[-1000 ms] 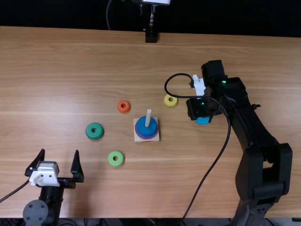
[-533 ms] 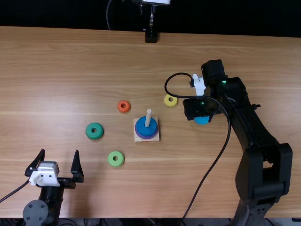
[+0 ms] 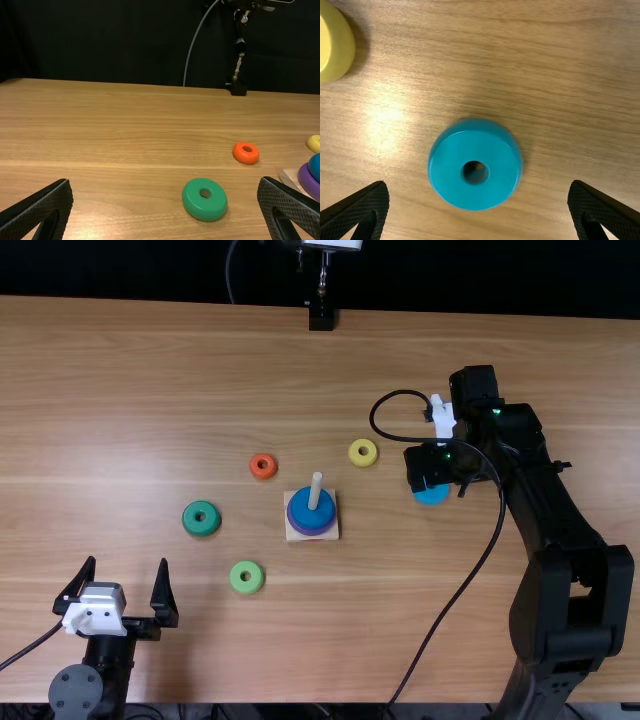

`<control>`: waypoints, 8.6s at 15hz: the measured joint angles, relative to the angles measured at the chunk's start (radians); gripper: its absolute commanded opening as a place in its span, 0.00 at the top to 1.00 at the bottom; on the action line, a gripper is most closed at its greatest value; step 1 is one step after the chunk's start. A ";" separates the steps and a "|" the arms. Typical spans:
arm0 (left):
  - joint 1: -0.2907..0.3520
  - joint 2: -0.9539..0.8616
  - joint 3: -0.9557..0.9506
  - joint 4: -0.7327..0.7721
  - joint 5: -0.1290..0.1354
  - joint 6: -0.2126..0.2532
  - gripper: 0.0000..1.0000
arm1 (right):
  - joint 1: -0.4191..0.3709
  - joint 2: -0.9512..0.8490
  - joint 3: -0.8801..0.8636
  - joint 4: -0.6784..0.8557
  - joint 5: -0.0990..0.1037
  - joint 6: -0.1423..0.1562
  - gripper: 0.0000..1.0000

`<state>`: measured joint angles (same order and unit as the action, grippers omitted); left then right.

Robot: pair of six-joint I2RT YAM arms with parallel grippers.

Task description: Build the Hanoi tower: stack the rings onto the peg from bottom to top in this color order: purple, dark blue, light blue, dark green, light green, yellow, orange.

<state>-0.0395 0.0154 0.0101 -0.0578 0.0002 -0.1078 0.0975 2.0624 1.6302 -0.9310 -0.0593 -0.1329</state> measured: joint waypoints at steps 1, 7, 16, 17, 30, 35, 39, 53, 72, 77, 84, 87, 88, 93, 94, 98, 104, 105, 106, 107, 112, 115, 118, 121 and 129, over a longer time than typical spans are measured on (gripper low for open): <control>0.000 0.000 0.000 0.000 0.001 0.000 0.00 | 0.000 0.000 0.000 0.000 0.001 0.000 0.00; 0.000 0.000 0.000 0.000 0.000 0.000 0.00 | 0.000 0.000 0.000 0.000 0.008 0.001 0.00; 0.000 0.000 0.000 0.000 0.001 0.000 0.00 | 0.001 0.079 0.000 -0.005 0.008 0.003 0.00; 0.000 0.000 0.000 0.000 0.000 0.000 0.00 | 0.001 0.080 0.000 -0.011 0.008 0.004 0.00; 0.000 0.000 0.000 0.000 0.001 0.000 0.00 | 0.013 0.093 0.000 -0.017 0.027 0.004 0.53; 0.000 0.000 0.000 0.000 0.000 0.000 0.00 | 0.014 0.099 0.000 -0.019 0.027 0.005 1.00; 0.000 0.000 0.000 0.000 0.000 0.000 0.00 | 0.014 0.099 0.000 -0.019 0.027 0.005 1.00; 0.000 0.000 0.000 0.000 0.000 0.000 0.00 | 0.130 -0.014 0.172 -0.326 0.026 0.005 1.00; 0.000 0.000 0.000 0.000 0.000 0.000 0.00 | 0.440 -0.020 0.576 -0.453 0.026 0.002 1.00; 0.000 0.000 0.000 0.000 0.000 0.000 0.00 | 0.478 -0.020 0.576 -0.513 0.026 0.003 1.00; 0.000 0.000 0.000 0.000 0.000 0.000 0.00 | 0.479 -0.020 0.576 -0.510 0.026 0.005 1.00; 0.000 0.000 0.000 0.000 0.000 0.000 0.00 | 0.479 -0.020 0.576 -0.506 0.026 0.005 1.00; 0.000 0.000 0.000 0.000 0.000 0.000 0.00 | 0.478 -0.020 0.576 -0.506 0.026 0.005 1.00; 0.000 0.000 0.000 0.000 0.000 -0.001 0.00 | 0.478 -0.020 0.576 -0.493 0.026 0.005 1.00; 0.000 0.000 0.000 0.000 0.000 0.000 0.00 | 0.479 -0.020 0.576 -0.482 0.026 0.005 1.00; 0.000 0.000 0.000 0.000 0.001 0.000 0.00 | 0.478 -0.020 0.576 -0.468 0.026 0.005 1.00; 0.000 0.000 0.000 0.000 0.000 0.000 0.00 | 0.529 -0.020 0.576 -0.470 0.026 0.005 1.00; 0.000 0.000 0.000 0.000 0.000 0.000 0.00 | 0.529 -0.020 0.576 -0.471 0.026 0.005 1.00; 0.000 0.000 0.000 0.000 0.000 0.000 0.00 | 0.529 -0.020 0.576 -0.471 0.026 0.005 1.00; 0.000 0.000 0.000 0.000 0.000 0.000 0.00 | 0.529 -0.020 0.576 -0.470 0.026 0.005 1.00; 0.000 0.000 0.000 0.000 0.000 0.000 0.00 | 0.528 -0.020 0.576 -0.467 0.026 0.003 1.00; 0.000 0.000 0.000 0.000 0.001 0.000 0.00 | 0.528 -0.020 0.576 -0.468 0.026 0.002 1.00; 0.000 0.000 0.000 0.000 0.000 0.000 0.00 | 0.528 -0.020 0.576 -0.468 0.027 0.001 1.00; 0.000 0.000 0.000 0.000 0.000 0.000 0.00 | 0.522 -0.020 0.576 -0.468 0.026 0.001 1.00; 0.000 0.000 0.000 0.000 0.001 0.000 0.00 | 0.488 -0.020 0.576 -0.471 0.027 0.001 1.00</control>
<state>-0.0395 0.0154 0.0101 -0.0578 0.0010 -0.1078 0.5858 2.0426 2.2066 -1.4021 -0.0326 -0.1322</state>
